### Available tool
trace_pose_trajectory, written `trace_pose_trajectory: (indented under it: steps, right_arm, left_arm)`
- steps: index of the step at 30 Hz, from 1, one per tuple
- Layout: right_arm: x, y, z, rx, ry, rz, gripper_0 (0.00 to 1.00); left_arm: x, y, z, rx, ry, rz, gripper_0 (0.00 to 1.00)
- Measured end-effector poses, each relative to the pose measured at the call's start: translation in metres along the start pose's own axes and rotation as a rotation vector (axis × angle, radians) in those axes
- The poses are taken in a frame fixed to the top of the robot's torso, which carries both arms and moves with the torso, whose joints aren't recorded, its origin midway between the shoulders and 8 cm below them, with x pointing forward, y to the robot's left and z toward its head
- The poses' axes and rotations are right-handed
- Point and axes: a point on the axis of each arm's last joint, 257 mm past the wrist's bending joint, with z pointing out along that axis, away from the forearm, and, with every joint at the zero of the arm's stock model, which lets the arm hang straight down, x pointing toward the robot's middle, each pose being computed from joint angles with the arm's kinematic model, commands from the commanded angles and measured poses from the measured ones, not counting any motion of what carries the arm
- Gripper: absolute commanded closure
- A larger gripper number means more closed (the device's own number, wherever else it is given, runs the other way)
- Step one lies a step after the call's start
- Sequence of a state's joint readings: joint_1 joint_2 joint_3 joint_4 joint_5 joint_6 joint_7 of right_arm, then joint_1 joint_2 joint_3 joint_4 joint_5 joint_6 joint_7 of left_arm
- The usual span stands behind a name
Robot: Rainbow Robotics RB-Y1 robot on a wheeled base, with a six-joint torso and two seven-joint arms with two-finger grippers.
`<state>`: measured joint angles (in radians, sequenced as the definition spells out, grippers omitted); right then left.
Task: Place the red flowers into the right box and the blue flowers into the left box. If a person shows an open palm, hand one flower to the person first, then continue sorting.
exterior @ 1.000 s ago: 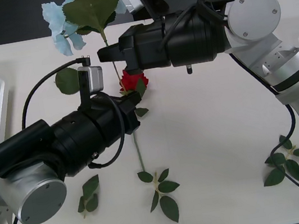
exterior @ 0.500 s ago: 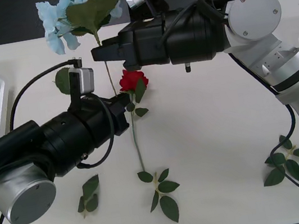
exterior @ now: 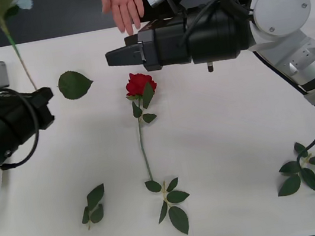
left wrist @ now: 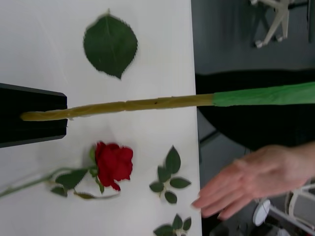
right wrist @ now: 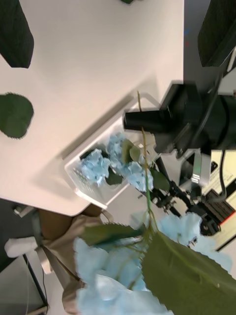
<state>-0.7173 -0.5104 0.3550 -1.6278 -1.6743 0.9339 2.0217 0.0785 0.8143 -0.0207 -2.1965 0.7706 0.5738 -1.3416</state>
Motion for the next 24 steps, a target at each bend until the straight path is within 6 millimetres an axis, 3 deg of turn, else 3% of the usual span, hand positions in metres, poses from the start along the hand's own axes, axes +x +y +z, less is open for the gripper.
trace_pose_trajectory:
  steps: [7, 11, 18, 24]
  right_arm:
    - [0.028, -0.022, -0.047, 0.029, 0.108, -0.091, 0.03]
    - [0.051, -0.029, -0.070, 0.022, 0.153, -0.167, 0.03]
    - [0.093, -0.037, -0.111, 0.013, 0.231, -0.218, 0.03]
    - [0.104, -0.040, -0.138, 0.010, 0.256, -0.258, 0.03]
  left_arm:
    - [0.005, 0.105, -0.055, -0.254, 0.090, -0.024, 1.00]
    - [0.000, 0.145, -0.083, -0.357, 0.106, -0.033, 1.00]
    - [0.002, 0.156, -0.089, -0.381, 0.110, -0.041, 1.00]
    - [0.002, 0.156, -0.089, -0.381, 0.111, -0.041, 1.00]
